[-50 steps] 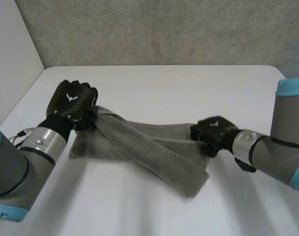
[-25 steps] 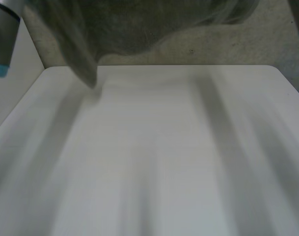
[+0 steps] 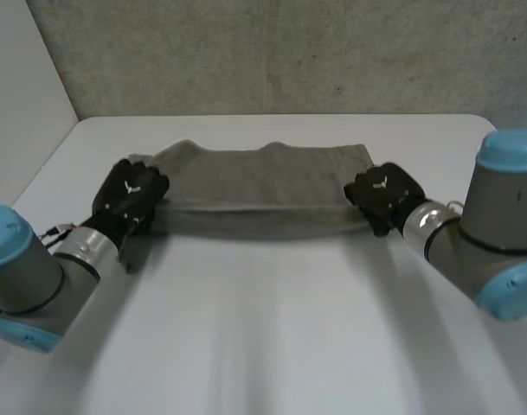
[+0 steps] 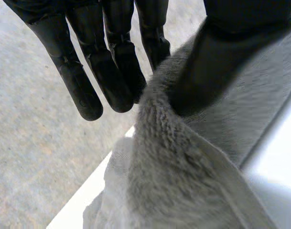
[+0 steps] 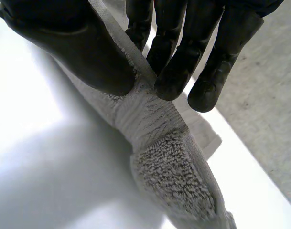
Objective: Fold the towel.
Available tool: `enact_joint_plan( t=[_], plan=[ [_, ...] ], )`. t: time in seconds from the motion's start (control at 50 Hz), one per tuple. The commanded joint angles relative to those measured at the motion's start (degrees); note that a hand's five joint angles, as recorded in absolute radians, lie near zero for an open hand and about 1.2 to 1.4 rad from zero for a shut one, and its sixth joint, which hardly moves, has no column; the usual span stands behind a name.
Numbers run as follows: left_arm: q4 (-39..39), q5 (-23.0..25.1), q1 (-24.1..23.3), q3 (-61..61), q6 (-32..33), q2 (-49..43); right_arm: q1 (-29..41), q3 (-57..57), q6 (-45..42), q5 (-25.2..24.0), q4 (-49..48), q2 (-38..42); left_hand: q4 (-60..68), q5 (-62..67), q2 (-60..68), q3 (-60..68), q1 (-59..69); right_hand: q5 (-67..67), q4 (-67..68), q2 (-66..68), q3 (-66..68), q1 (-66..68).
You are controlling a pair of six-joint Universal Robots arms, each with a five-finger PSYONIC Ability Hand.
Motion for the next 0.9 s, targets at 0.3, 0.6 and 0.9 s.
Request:
enact_joint_plan(
  t=[0.3, 0.6, 0.9],
  plan=[
    [0.27, -7.64, -0.07, 3.75, 5.07, -8.28, -2.07, 13.97, 0.76, 0.48, -6.90, -6.86, -44.65, -45.04, -44.63, -44.89, -45.57, 2.98, 3.02, 4.39, 3.39, 3.77],
    [-5.36, -8.09, 2.12, -3.19, 4.90, 2.10, -5.59, 14.41, 6.30, 3.47, -8.49, -7.03, -33.55, -33.94, -33.53, -33.79, -34.47, 2.98, 3.02, 4.39, 3.39, 3.77],
    [-8.44, -7.82, 1.60, -3.28, 5.16, 1.30, -5.41, 14.94, 6.92, 3.47, -9.37, -6.77, -0.49, -0.88, -0.47, -0.73, -1.41, 2.98, 3.02, 4.39, 3.39, 3.77]
  ],
)
